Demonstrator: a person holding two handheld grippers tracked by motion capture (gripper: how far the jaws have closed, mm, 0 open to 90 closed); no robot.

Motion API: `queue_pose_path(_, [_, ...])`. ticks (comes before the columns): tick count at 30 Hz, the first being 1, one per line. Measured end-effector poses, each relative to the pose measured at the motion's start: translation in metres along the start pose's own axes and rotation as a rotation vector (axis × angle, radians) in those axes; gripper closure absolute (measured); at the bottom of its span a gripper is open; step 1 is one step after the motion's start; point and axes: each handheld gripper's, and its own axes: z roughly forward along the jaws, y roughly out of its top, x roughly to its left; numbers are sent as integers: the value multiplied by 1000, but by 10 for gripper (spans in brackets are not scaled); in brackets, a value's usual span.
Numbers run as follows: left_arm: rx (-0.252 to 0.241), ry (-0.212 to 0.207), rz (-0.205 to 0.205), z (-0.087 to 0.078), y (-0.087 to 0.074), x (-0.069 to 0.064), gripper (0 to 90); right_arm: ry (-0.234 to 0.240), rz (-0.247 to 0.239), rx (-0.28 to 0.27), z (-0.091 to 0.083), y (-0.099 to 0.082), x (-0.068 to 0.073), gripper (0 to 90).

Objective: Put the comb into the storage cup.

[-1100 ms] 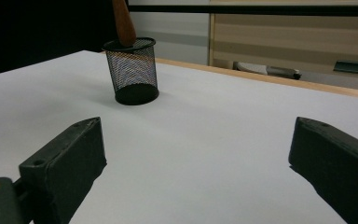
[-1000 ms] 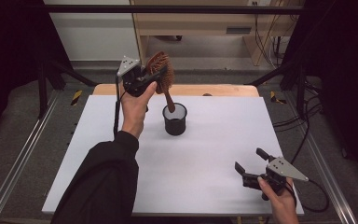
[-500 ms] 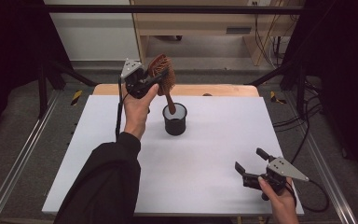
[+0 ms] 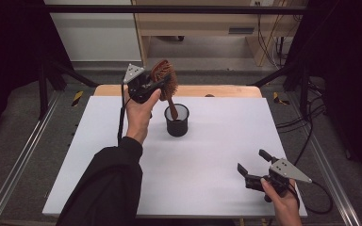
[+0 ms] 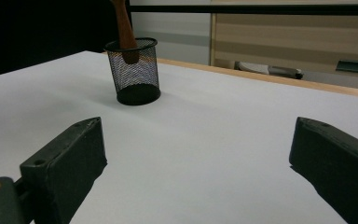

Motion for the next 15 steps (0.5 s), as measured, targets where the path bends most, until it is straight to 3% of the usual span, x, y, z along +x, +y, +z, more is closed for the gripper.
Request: queue_pose_path(15, [29, -13, -27, 7, -22, -5, 513, -4, -5, -5, -1, 1, -1, 40])
